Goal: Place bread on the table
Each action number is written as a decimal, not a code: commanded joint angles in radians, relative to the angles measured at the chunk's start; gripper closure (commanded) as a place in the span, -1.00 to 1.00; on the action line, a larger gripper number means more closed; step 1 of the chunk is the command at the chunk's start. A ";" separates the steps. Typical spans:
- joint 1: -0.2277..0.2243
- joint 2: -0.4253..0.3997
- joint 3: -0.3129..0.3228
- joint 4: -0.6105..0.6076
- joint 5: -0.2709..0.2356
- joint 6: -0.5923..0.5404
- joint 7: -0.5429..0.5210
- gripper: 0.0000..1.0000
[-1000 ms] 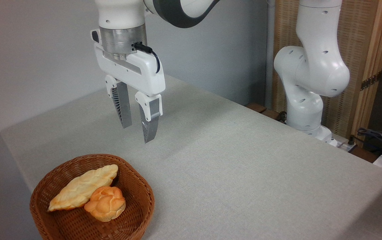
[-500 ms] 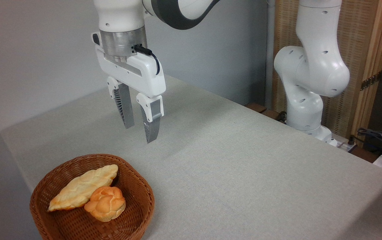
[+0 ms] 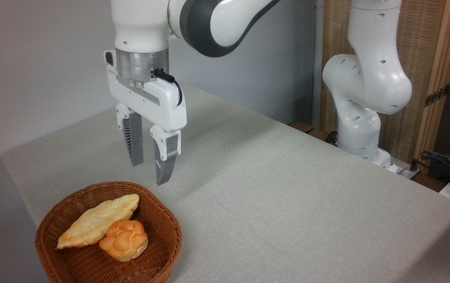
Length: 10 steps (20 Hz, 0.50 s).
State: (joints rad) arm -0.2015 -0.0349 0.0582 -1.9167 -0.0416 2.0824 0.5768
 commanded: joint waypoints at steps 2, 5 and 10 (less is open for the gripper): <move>0.011 0.068 0.012 -0.002 0.000 0.138 0.003 -1.00; 0.011 0.115 0.041 -0.002 0.000 0.215 0.003 -1.00; 0.014 0.219 0.052 0.005 0.006 0.336 0.001 -1.00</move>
State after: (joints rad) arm -0.1846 0.1288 0.0944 -1.9200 -0.0408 2.3430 0.5780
